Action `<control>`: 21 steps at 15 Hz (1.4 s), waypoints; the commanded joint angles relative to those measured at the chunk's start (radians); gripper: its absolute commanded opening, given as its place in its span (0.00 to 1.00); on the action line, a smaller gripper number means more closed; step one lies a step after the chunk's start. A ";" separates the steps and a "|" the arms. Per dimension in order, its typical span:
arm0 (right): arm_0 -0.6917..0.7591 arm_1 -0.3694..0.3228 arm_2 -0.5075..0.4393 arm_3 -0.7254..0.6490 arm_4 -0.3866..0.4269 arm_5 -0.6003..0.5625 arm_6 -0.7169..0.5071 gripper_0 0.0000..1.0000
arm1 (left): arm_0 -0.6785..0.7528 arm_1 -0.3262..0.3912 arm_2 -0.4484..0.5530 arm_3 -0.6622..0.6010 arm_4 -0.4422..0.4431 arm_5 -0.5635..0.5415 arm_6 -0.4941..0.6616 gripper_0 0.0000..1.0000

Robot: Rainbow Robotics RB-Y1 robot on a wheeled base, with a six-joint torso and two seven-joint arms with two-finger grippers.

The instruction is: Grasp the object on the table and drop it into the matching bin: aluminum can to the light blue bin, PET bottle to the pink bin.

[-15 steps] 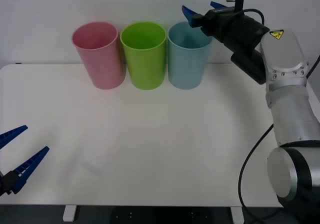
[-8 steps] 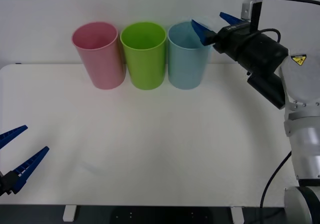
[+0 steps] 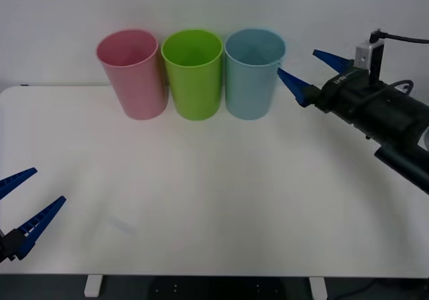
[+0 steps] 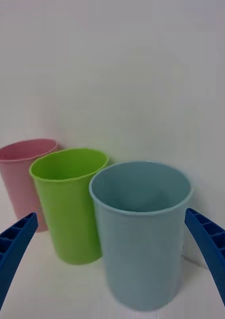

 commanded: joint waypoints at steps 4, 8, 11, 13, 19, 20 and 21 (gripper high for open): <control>0.195 -0.037 -0.099 -0.090 -0.107 -0.185 0.161 1.00 | 0.000 0.000 0.000 0.000 0.000 0.000 0.000 1.00; 0.348 -0.037 -0.134 -0.191 -0.139 -0.214 0.164 1.00 | 0.000 0.000 0.000 0.000 0.000 0.000 0.000 1.00; 0.463 -0.037 -0.159 -0.271 -0.165 -0.214 0.166 1.00 | 0.000 0.000 0.000 0.000 0.000 0.000 0.000 1.00; 0.516 -0.037 -0.170 -0.299 -0.175 -0.214 0.166 1.00 | 0.000 0.000 0.000 0.000 0.000 0.000 0.000 1.00; 0.605 -0.037 -0.177 -0.325 -0.187 -0.214 0.172 1.00 | 0.000 0.000 0.000 0.000 0.000 0.000 0.000 1.00; 0.605 -0.037 -0.177 -0.325 -0.187 -0.214 0.172 1.00 | 0.000 0.000 0.000 0.000 0.000 0.000 0.000 1.00; 0.605 -0.037 -0.177 -0.325 -0.187 -0.214 0.172 1.00 | 0.000 0.000 0.000 0.000 0.000 0.000 0.000 1.00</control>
